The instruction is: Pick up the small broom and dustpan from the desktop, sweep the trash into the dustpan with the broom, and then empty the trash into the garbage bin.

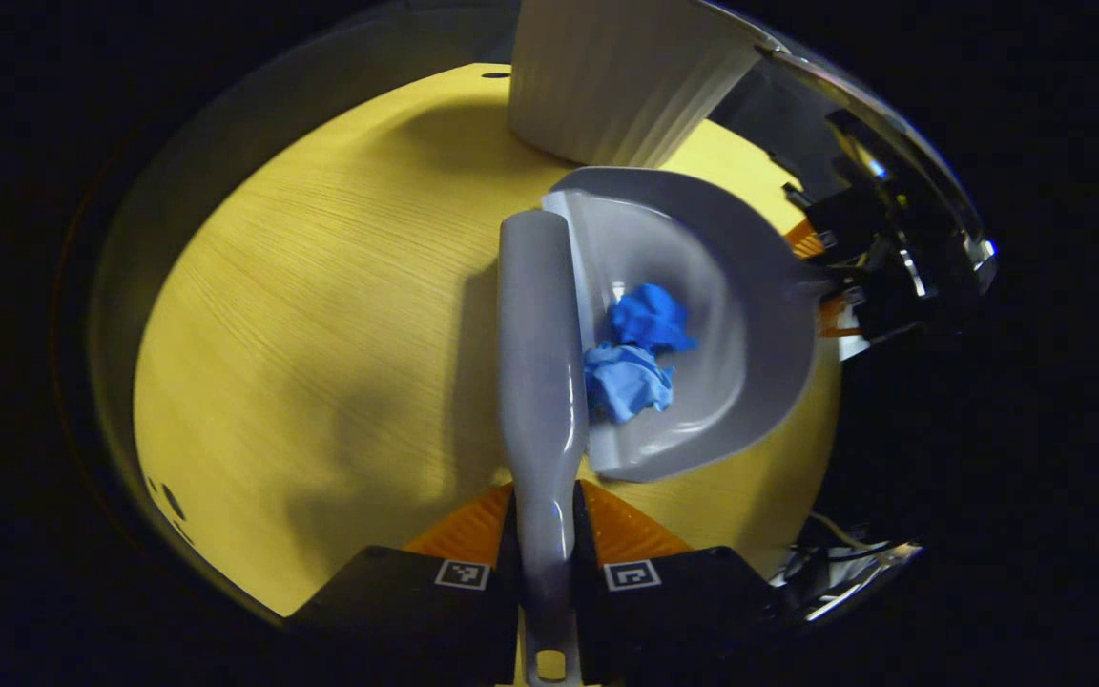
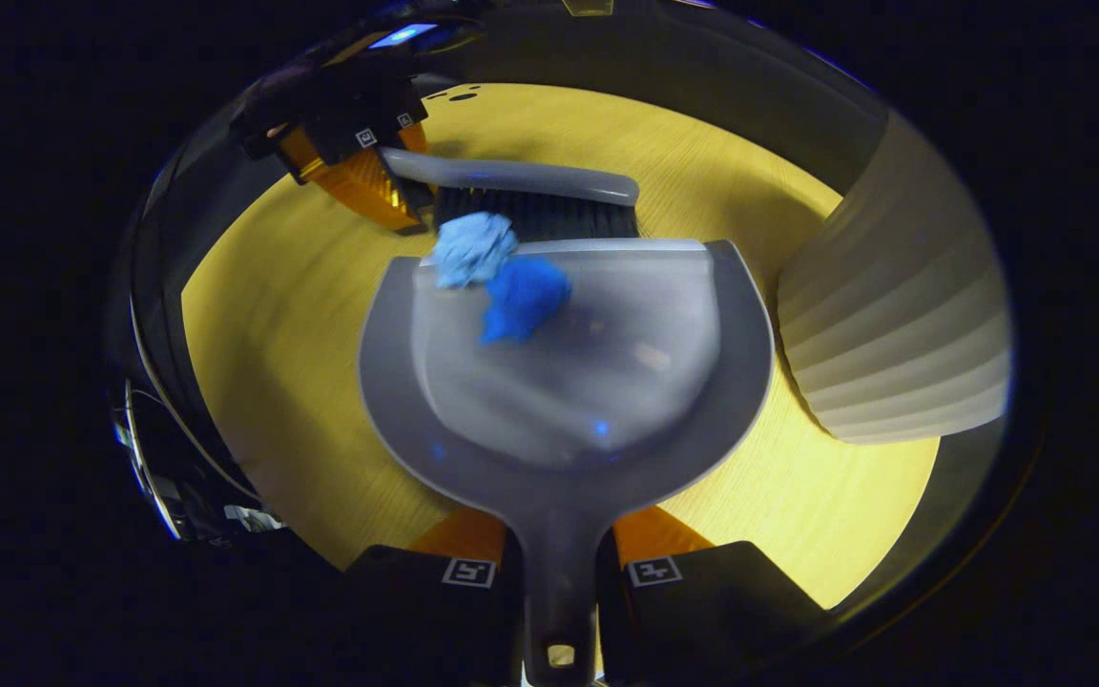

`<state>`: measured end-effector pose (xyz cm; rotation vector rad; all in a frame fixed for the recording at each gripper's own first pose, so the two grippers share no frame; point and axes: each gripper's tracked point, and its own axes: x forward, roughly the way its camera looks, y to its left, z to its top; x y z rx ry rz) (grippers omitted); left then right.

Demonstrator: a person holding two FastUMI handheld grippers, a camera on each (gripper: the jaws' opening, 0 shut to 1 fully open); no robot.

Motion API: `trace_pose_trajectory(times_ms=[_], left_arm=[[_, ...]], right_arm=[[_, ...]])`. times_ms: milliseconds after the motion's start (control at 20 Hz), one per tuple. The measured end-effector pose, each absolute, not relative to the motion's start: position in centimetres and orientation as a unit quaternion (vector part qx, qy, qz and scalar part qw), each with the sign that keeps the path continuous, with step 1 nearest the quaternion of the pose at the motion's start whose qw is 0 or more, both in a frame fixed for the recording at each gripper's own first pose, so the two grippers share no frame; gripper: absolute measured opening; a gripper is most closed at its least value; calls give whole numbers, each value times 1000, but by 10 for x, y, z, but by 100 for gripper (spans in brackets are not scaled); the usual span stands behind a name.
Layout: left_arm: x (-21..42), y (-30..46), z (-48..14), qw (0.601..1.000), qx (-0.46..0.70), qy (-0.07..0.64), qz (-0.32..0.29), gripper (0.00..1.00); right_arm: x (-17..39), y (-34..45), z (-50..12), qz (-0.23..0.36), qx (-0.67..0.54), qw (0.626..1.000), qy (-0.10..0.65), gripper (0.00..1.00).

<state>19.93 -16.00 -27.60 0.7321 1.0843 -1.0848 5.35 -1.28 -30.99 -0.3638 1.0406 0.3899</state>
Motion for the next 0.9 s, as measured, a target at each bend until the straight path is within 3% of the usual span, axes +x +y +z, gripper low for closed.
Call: trace_pose_trajectory(times_ms=[150,200,250,350,500,550,700,750,900], left_arm=[[199,-182,-255,703,256,462,-477,27],[206,-181,-247,718,258,452,-462,32],[206,-176,-250,731,272,449,-437,26],[199,-167,-250,754,263,443,-407,29],[185,-157,-259,814,167,415,-370,32],[182,-154,-270,831,135,405,-356,29],[181,-147,-299,858,93,387,-324,29],[183,-146,-308,866,89,379,-315,29],[189,-142,-332,882,66,366,-290,29]], right_arm=[[53,-16,-311,188,-167,835,490,35],[53,-16,-310,186,-164,837,488,35],[54,-15,-311,184,-162,840,484,35],[54,-17,-309,181,-153,847,476,35],[50,-20,-300,163,-126,860,466,35],[47,-21,-294,158,-123,864,463,35],[45,-21,-287,136,-120,876,448,40],[43,-22,-284,128,-120,878,445,35],[41,-20,-276,94,-112,890,431,35]])
